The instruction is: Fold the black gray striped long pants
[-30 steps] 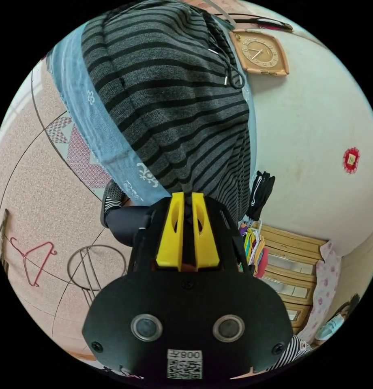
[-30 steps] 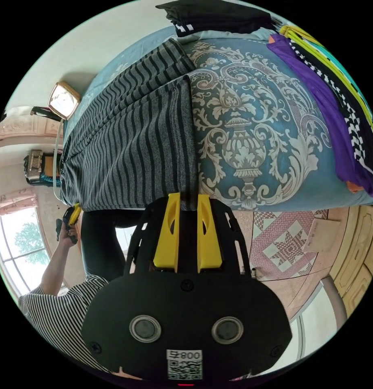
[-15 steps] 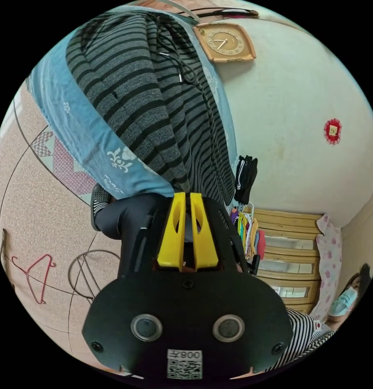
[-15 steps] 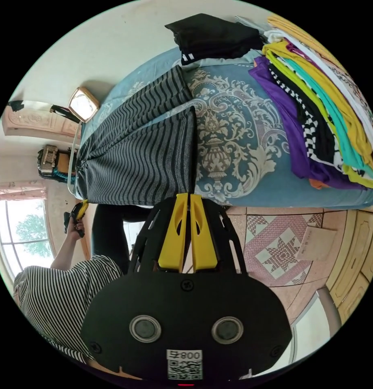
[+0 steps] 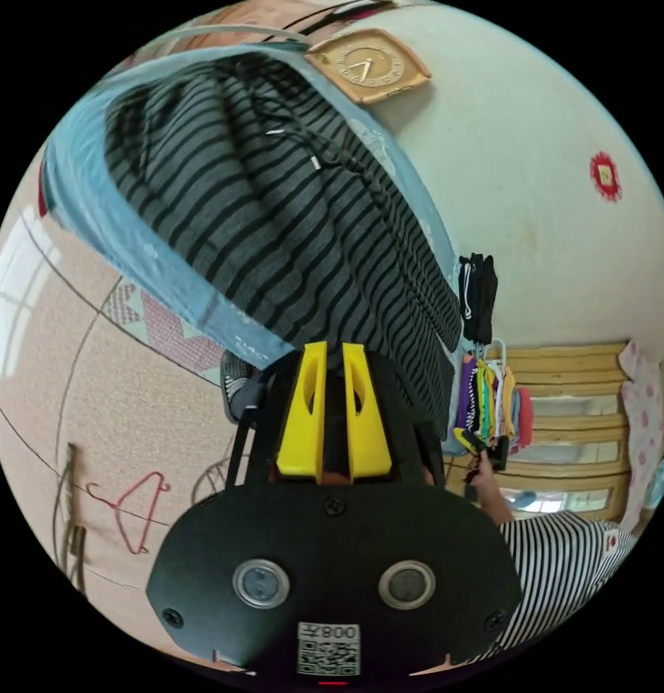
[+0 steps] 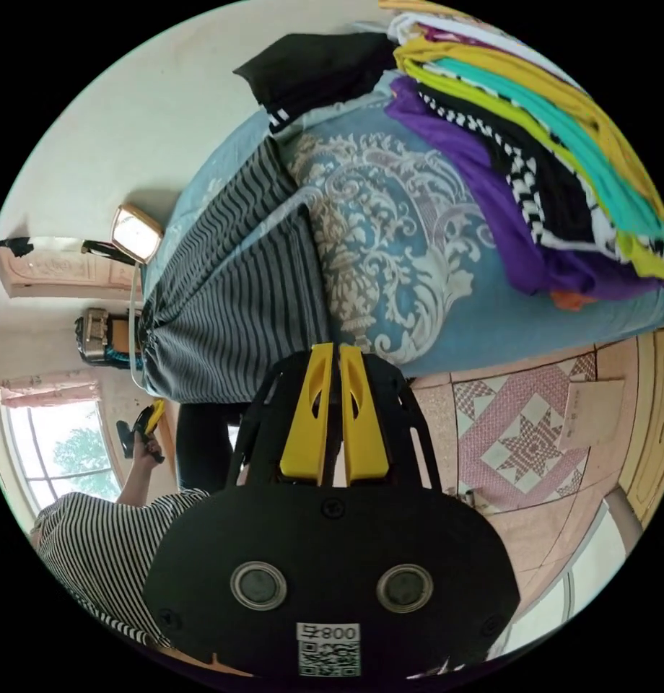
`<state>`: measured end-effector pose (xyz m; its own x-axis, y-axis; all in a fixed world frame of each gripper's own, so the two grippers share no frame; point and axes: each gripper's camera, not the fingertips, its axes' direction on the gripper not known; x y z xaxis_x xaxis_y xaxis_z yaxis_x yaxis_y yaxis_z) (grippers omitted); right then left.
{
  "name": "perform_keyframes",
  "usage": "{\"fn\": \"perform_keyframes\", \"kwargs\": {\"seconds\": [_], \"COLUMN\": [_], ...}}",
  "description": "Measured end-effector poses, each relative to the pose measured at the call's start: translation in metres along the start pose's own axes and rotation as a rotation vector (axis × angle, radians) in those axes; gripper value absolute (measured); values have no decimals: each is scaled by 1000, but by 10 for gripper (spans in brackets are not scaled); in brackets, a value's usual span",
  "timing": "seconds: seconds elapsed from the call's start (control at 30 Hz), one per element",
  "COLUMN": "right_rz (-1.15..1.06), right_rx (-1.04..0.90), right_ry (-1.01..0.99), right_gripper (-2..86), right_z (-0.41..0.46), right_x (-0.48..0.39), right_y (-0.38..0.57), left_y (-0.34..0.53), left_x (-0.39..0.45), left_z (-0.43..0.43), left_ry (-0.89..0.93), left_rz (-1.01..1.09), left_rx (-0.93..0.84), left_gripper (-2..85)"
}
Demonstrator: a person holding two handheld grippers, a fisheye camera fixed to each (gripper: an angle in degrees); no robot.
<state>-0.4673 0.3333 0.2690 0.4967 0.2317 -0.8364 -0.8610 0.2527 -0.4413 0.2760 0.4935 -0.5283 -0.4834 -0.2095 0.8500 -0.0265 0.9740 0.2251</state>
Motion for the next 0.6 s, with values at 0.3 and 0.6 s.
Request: {"fn": "perform_keyframes", "kwargs": {"seconds": [0.3, 0.6], "right_rz": [-193, -294], "right_rx": [41, -60], "right_ry": [41, 177], "right_gripper": [68, 78], "right_z": [3, 37], "right_x": [-77, -108], "right_y": [-147, -260], "left_y": [-151, -253], "left_x": [152, 241], "left_z": [37, 100], "left_ry": [-229, -531], "left_rz": [466, 730], "left_rx": [-90, -343], "left_gripper": [81, 88]}}
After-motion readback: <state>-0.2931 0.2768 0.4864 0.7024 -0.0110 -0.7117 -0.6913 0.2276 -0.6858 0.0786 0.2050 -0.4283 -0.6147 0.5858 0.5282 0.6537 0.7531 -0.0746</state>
